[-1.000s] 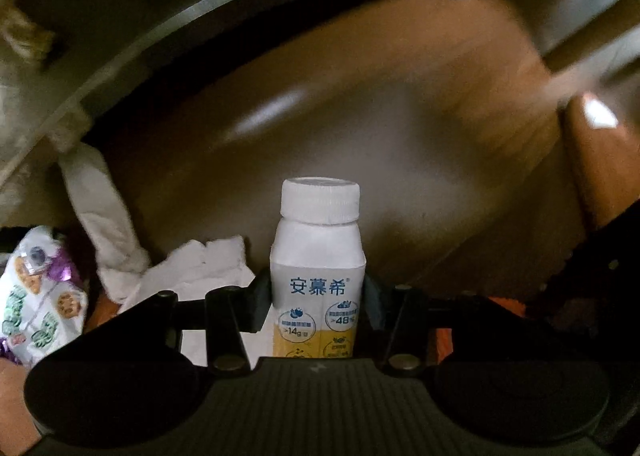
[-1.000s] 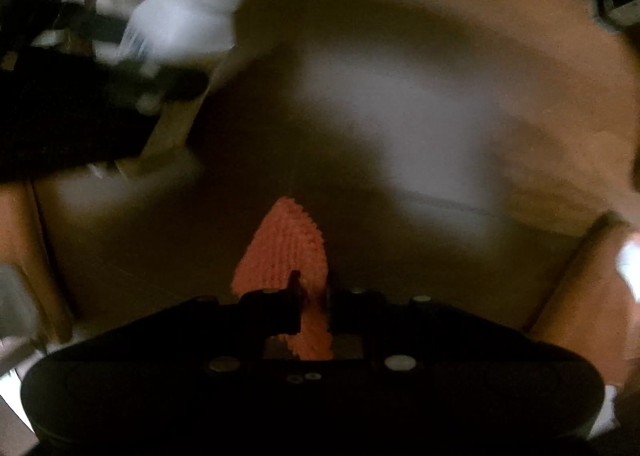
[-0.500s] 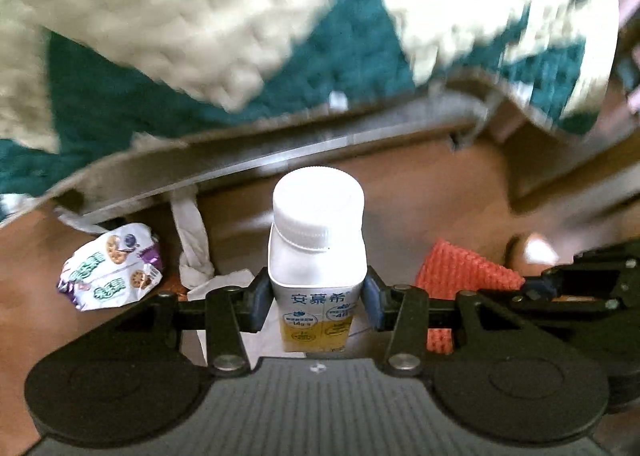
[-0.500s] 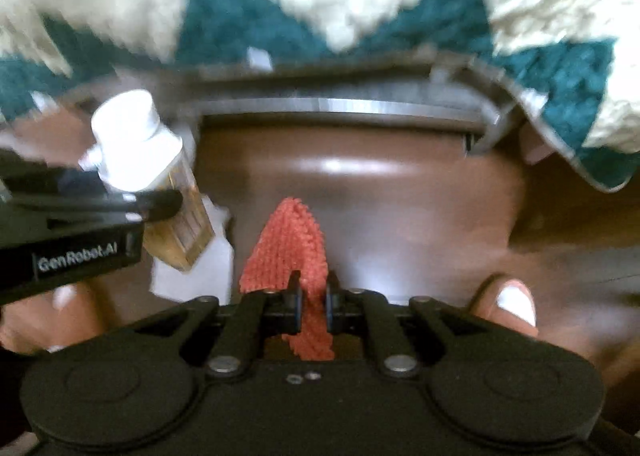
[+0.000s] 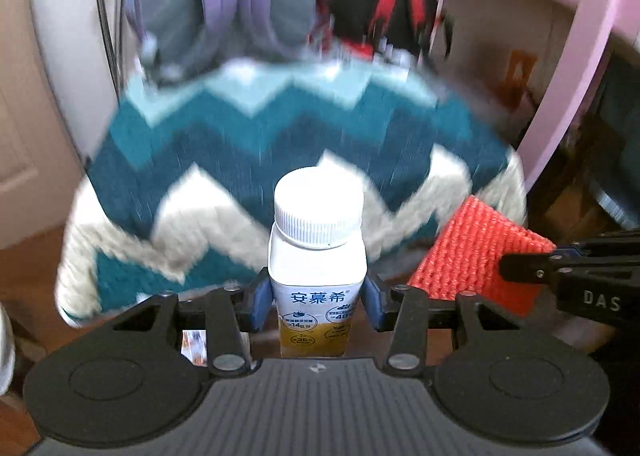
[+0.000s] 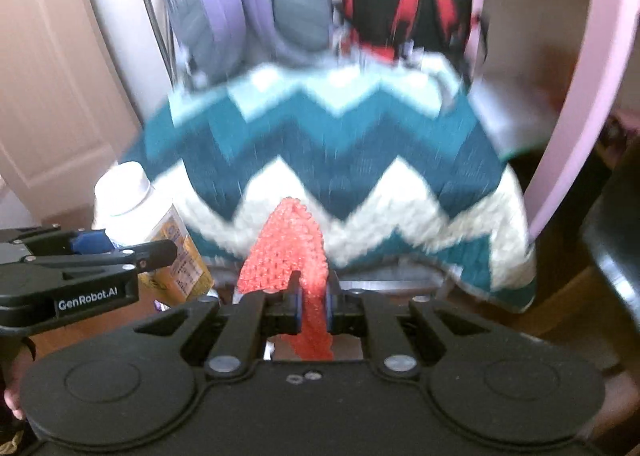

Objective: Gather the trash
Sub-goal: 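Carry the drink bottle and orange mesh pad to the teal wastebasket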

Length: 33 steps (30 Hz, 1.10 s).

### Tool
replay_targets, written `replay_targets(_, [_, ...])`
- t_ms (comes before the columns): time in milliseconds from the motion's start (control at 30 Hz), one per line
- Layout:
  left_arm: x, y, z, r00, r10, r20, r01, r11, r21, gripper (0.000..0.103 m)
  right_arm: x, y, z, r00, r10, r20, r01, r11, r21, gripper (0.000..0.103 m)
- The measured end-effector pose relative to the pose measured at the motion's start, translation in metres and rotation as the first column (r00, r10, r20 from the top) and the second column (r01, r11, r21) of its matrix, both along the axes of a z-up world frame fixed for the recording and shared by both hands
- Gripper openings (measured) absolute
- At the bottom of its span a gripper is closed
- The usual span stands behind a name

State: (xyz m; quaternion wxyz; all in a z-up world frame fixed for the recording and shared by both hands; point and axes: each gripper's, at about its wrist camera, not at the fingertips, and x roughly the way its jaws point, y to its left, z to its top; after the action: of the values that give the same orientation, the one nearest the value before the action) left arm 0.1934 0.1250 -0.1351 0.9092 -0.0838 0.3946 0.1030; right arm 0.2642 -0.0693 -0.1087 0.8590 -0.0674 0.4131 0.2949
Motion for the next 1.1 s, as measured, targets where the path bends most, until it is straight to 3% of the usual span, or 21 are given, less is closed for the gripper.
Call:
replay_targets(267, [-0.019, -0.043, 0.115, 0.977, -0.05, 0.205, 0.037, 0.997, 0.066, 0.045, -0.024, -0.06, 0.107, 0.978, -0.042, 0.206, 0.016, 0.992, 0.125, 0.009])
replay_targets(533, [-0.013, -0.107, 0.212, 0.908, -0.189, 0.374, 0.128, 0.975, 0.181, 0.045, -0.031, -0.126, 0.198, 0.916, -0.129, 0.381, 0.06, 0.98, 0.187, 0.009])
replay_targets(967, [0.035, -0.223, 0.319, 0.787, -0.372, 0.493, 0.305, 0.928, 0.214, 0.045, -0.013, -0.242, 0.293, 0.766, -0.298, 0.57, 0.21, 0.953, 0.216, 0.009])
replay_targets(1100, [0.057, -0.268, 0.338, 0.748, -0.437, 0.5, 0.37, 0.899, 0.233, 0.045, 0.003, -0.277, 0.307, 0.744, -0.348, 0.57, 0.278, 0.938, 0.209, 0.009])
